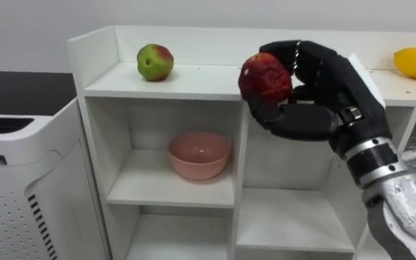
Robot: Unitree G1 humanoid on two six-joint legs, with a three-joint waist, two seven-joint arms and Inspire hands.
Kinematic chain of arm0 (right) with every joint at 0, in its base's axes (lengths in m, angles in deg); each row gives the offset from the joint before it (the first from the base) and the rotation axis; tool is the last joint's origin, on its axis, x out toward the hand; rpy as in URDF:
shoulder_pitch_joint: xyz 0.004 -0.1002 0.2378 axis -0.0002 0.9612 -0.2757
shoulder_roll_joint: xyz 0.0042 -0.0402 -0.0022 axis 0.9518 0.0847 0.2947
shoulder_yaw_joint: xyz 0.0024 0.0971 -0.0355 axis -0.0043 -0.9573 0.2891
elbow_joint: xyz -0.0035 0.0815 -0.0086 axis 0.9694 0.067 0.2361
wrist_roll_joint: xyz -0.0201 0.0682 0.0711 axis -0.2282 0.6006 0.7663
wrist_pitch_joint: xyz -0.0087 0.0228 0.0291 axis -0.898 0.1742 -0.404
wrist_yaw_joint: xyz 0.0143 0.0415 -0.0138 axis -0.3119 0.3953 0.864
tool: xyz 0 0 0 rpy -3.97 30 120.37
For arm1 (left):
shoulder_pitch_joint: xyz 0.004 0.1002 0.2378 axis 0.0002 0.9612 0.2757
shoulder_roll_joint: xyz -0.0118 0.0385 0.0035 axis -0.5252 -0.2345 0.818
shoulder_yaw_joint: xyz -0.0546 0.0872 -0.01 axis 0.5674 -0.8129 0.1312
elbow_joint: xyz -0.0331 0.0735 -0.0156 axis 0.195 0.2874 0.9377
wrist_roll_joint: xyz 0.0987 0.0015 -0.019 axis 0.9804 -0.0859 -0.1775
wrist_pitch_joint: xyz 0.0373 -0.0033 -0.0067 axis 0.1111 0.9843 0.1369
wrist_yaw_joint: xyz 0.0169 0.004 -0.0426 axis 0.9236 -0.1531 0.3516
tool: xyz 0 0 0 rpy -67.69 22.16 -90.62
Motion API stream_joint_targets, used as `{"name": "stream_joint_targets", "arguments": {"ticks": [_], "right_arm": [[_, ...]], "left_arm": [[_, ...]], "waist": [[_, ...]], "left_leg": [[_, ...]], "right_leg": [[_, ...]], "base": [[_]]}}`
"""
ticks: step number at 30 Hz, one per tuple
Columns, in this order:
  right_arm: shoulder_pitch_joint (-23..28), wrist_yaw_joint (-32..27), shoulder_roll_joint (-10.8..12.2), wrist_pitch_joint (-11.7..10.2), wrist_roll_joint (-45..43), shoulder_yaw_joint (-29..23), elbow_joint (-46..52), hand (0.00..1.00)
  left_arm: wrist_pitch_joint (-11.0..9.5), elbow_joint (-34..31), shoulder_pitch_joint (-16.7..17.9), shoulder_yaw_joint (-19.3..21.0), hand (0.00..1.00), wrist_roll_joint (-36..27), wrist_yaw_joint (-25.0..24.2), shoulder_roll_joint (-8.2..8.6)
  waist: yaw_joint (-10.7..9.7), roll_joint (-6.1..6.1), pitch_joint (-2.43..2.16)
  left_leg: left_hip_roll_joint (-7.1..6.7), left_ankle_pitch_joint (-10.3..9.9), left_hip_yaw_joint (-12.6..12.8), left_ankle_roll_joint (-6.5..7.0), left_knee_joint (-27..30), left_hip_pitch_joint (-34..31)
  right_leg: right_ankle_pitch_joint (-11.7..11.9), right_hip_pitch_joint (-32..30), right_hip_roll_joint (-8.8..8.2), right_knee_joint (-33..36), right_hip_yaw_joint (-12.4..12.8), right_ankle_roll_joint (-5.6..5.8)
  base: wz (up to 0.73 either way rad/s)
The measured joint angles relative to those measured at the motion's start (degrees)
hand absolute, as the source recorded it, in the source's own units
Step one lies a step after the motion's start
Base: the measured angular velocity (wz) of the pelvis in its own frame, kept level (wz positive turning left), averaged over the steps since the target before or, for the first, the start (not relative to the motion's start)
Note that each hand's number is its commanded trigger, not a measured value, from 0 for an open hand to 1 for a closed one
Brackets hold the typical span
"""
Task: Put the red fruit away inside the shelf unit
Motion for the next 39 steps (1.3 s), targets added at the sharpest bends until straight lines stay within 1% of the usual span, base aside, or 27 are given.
{"name": "stream_joint_targets", "arguments": {"ticks": [2, 3, 6, 8, 9, 10, 12, 13, 15, 16, 17, 18, 20, 21, 22, 23, 25, 26, 27, 28, 29, 30, 32, 34, 36, 38, 39], "right_arm": [[3.07, -0.01, 0.11, 0.0, 0.19, 0.28, 0.0, 1.0], [3.78, -0.02, 0.16, 0.0, 0.45, 0.49, 0.0, 1.0], [7.1, 0.01, 1.06, -0.03, 0.83, 1.75, -0.11, 1.0], [10.07, 0.02, 2.41, -0.04, 1.16, 2.62, -1.3, 1.0], [10.67, 0.04, 2.61, -0.03, 1.18, 2.95, -1.88, 1.0], [11.82, 0.15, 2.81, -0.03, 1.67, 3.37, -2.82, 1.0], [12.07, 0.81, 3.12, -0.07, 3.33, 3.73, -5.09, 1.0], [12.06, 1.1, 3.55, -0.43, 4.22, 3.72, -7.3, 1.0], [12.12, 1.09, 4.62, -0.44, 4.82, 3.72, -11.09, 1.0], [12.15, 1.21, 4.96, -0.48, 5.06, 3.72, -13.7, 1.0], [12.11, 1.34, 5.12, -0.73, 5.59, 3.72, -16.84, 1.0], [12.11, 1.4, 5.29, -0.91, 6.15, 3.7, -18.82, 1.0], [12.04, 1.23, 6.67, -0.96, 8.78, 3.24, -24.82, 1.0], [11.98, 1.17, 7.01, -1.06, 9.9, 3.2, -26.11, 1.0], [11.47, 1.14, 7.72, -1.3, 12.03, 3.19, -29.63, 1.0], [11.17, 1.11, 8.03, -1.4, 13.06, 3.19, -31.76, 1.0], [10.11, 1.03, 8.5, -1.41, 16.69, 2.86, -39.22, 1.0], [9.9, 0.99, 8.54, -1.39, 17.69, 2.66, -40.59, 1.0], [8.8, 0.88, 8.67, -1.37, 19.96, 2.46, -43.68, 1.0], [7.68, 0.63, 8.76, -1.37, 22.36, 2.14, -46.24, 1.0], [7.22, 0.44, 8.76, -1.36, 23.44, 1.88, -47.29, 1.0], [6.3, -0.08, 8.82, -1.36, 25.67, 1.26, -48.74, 1.0], [2.98, -0.63, 8.82, -1.37, 31.76, 0.26, -53.7, 1.0], [0.44, -1.18, 8.77, -1.35, 36.33, -0.98, -56.6, 1.0], [-1.67, -1.89, 8.72, -1.33, 39.73, -1.72, -58.29, 1.0], [-3.61, -2.55, 8.77, -1.26, 46.28, -2.52, -59.3, 1.0], [-4.34, -2.55, 8.76, -1.26, 48.12, -2.9, -60.15, 1.0]], "left_arm": [[0.0, 0.33, 0.08, -0.83, 0.0, -0.16, 0.08, 0.04], [0.0, 0.34, 0.15, -1.06, 0.0, -0.44, 0.11, 0.05], [-0.04, 0.33, 0.29, -1.55, 0.0, -1.26, 0.18, 0.28], [-0.22, 0.6, 0.48, -2.13, 0.0, -1.34, 1.25, 0.54], [-0.25, 0.84, 0.48, -2.13, 0.0, -1.58, 1.62, 0.73], [-0.28, 1.12, 0.63, -2.22, 0.0, -1.94, 1.92, 0.96], [-0.34, 1.32, 1.02, -3.16, 0.0, -2.36, 2.68, 1.01], [-0.37, 1.79, 1.04, -3.79, 0.0, -2.36, 2.98, 1.09], [-0.56, 2.63, 1.03, -4.38, 0.0, -2.38, 3.64, 1.43], [-0.87, 3.15, 1.03, -4.38, 0.0, -2.5, 3.96, 1.8], [-1.6, 4.23, 0.92, -4.46, 0.0, -3.8, 4.09, 2.09], [-1.87, 4.97, 0.9, -4.48, 0.0, -4.71, 4.14, 2.23], [-2.25, 6.89, 0.85, -4.96, 0.0, -7.41, 4.31, 2.31], [-2.27, 7.27, 0.82, -4.95, 0.0, -8.09, 4.54, 2.3], [-2.27, 8.12, 0.62, -4.95, 0.0, -9.0, 5.09, 2.37], [-2.28, 8.4, 0.59, -4.95, 0.0, -9.3, 5.26, 2.42], [-2.52, 9.16, -0.52, -5.0, 0.0, -12.09, 5.89, 2.51], [-2.63, 9.59, -1.03, -5.29, 0.0, -12.77, 6.09, 2.48], [-2.64, 10.63, -2.03, -5.88, 0.0, -13.58, 6.34, 2.47], [-2.66, 11.24, -2.41, -6.21, 0.0, -14.45, 6.63, 2.37], [-2.62, 11.41, -2.8, -6.44, 0.0, -14.76, 6.76, 2.32], [-2.65, 11.61, -3.77, -6.44, 0.0, -15.34, 7.07, 2.34], [-2.56, 12.77, -5.28, -6.49, 0.0, -15.73, 7.78, 2.35], [-2.46, 12.84, -5.81, -6.5, 0.0, -15.75, 8.24, 2.31], [-2.15, 12.73, -6.15, -7.14, 0.0, -16.25, 8.73, 2.36], [-1.17, 12.82, -6.2, -8.82, 0.0, -17.92, 9.15, 2.46], [-1.14, 12.77, -6.19, -8.88, 0.0, -18.3, 9.39, 2.57]], "waist": [[0.19, 0.02, 0.01], [0.27, 0.04, 0.02], [0.28, 0.35, 0.11], [0.31, 0.62, 0.06], [0.29, 0.73, 0.03], [0.2, 0.99, -0.13], [0.02, 1.35, -0.13], [-0.07, 1.54, -0.11], [-0.28, 1.69, -0.1], [-0.47, 1.75, -0.03], [-0.55, 1.87, 0.07], [-0.56, 1.93, 0.09], [-0.88, 2.14, 0.43], [-0.93, 2.09, 0.48], [-1.01, 1.96, 0.66], [-1.17, 1.94, 0.73], [-1.16, 1.71, 1.14], [-1.07, 1.6, 1.35], [-0.95, 1.36, 1.98], [-0.93, 1.16, 2.17], [-0.97, 1.08, 2.27], [-1.01, 0.86, 2.57], [-0.71, 0.35, 3.03], [-0.34, 0.19, 3.13], [-0.09, 0.18, 3.14], [0.09, 0.14, 3.16], [0.23, 0.14, 3.16]], "left_leg": [[0.0, 0.0, 0.2, 0.0, 0.04, -0.05], [0.0, 0.0, 0.25, 0.0, 0.06, -0.11], [0.0, 0.0, 0.24, 0.02, 0.12, -0.53], [-0.01, 0.0, 0.22, 0.02, 0.05, -0.6], [-0.02, 0.0, 0.21, 0.02, 0.06, -0.71], [-0.04, 0.0, 0.21, 0.03, 0.14, -1.15], [-0.07, 0.05, 0.23, 0.09, 0.44, -2.23], [-0.07, 0.19, 0.24, 0.14, 0.5, -2.9], [-0.11, 0.42, 0.24, 0.17, 0.61, -3.94], [-0.14, 0.58, 0.12, 0.27, 0.83, -4.71], [-0.11, 0.8, 0.1, 0.38, 0.91, -5.54], [-0.1, 0.87, 0.11, 0.42, 0.98, -6.03], [-0.33, 0.93, 0.21, 0.53, 2.5, -9.27], [-0.43, 1.02, 0.29, 0.67, 2.69, -10.13], [-0.67, 1.16, 0.51, 0.82, 3.25, -11.57], [-0.81, 1.17, 0.62, 0.83, 3.66, -12.22], [-1.48, 1.48, 0.95, 1.33, 5.2, -15.54], [-1.71, 1.57, 1.0, 1.46, 5.64, -16.46], [-2.21, 1.73, 1.35, 1.7, 6.53, -18.14], [-2.59, 1.83, 1.75, 1.88, 7.59, -20.14], [-2.8, 1.88, 1.78, 1.96, 8.25, -21.16], [-3.2, 2.01, 1.91, 2.21, 8.86, -23.11], [-3.3, 2.09, 3.17, 2.37, 9.72, -26.24], [-3.39, 2.19, 3.26, 2.43, 11.19, -29.34], [-3.43, 2.31, 3.39, 2.42, 12.64, -32.23], [-3.41, 2.37, 3.25, 2.4, 15.2, -35.58], [-3.4, 2.35, 3.23, 2.39, 15.88, -36.36]], "right_leg": [[0.07, -0.02, -0.01, 0.02, 0.14, -0.02], [0.09, -0.06, -0.01, 0.03, 0.12, -0.01], [0.22, -0.31, -0.01, 0.02, -0.02, 0.0], [0.22, -0.41, -0.03, 0.05, -0.14, 0.0], [0.22, -0.5, -0.06, 0.07, -0.15, 0.0], [0.22, -0.89, -0.1, 0.14, -0.14, 0.01], [0.23, -1.96, -0.2, 0.45, -0.14, 0.0], [0.23, -2.98, -0.33, 1.15, -0.23, 0.0], [0.23, -4.37, -0.52, 1.78, -0.32, 0.0], [0.22, -5.51, -1.11, 2.54, -0.79, 0.0], [0.17, -6.58, -1.41, 3.3, -0.93, -0.02], [0.17, -7.17, -1.53, 3.67, -0.86, -0.01], [0.13, -10.92, -2.15, 6.26, -0.84, 0.01], [0.12, -12.07, -2.3, 6.79, -0.85, 0.01], [0.12, -13.7, -2.6, 7.58, -0.83, 0.01], [0.11, -14.43, -2.74, 8.02, -0.82, -0.01], [-0.18, -18.07, -3.75, 10.31, -0.8, -0.06], [-0.28, -19.08, -4.19, 11.04, -0.71, -0.07], [-0.63, -21.13, -4.63, 12.71, -0.55, -0.04], [-0.68, -23.48, -5.51, 14.39, -0.49, -0.06], [-0.76, -24.53, -5.58, 15.11, -0.48, -0.08], [-0.89, -26.63, -6.24, 16.32, -0.37, -0.1], [-0.73, -30.42, -6.63, 17.98, 0.45, -0.16], [-0.65, -33.41, -6.74, 18.99, 0.83, -0.24], [-0.49, -36.16, -7.06, 20.17, 0.87, -0.5], [-0.62, -39.08, -7.51, 22.27, 0.7, -0.9], [-0.75, -39.71, -7.49, 22.73, 0.79, -0.94]], "base": [[-0.04], [0.0], [0.0], [0.0], [0.0], [0.0], [0.0], [0.0], [0.0], [0.0], [0.04], [0.0], [0.0], [-0.05], [-0.08], [-0.08], [0.0], [0.0], [-0.05], [-0.05], [0.0], [0.03], [0.0], [0.02], [0.07], [0.1], [0.11]]}}
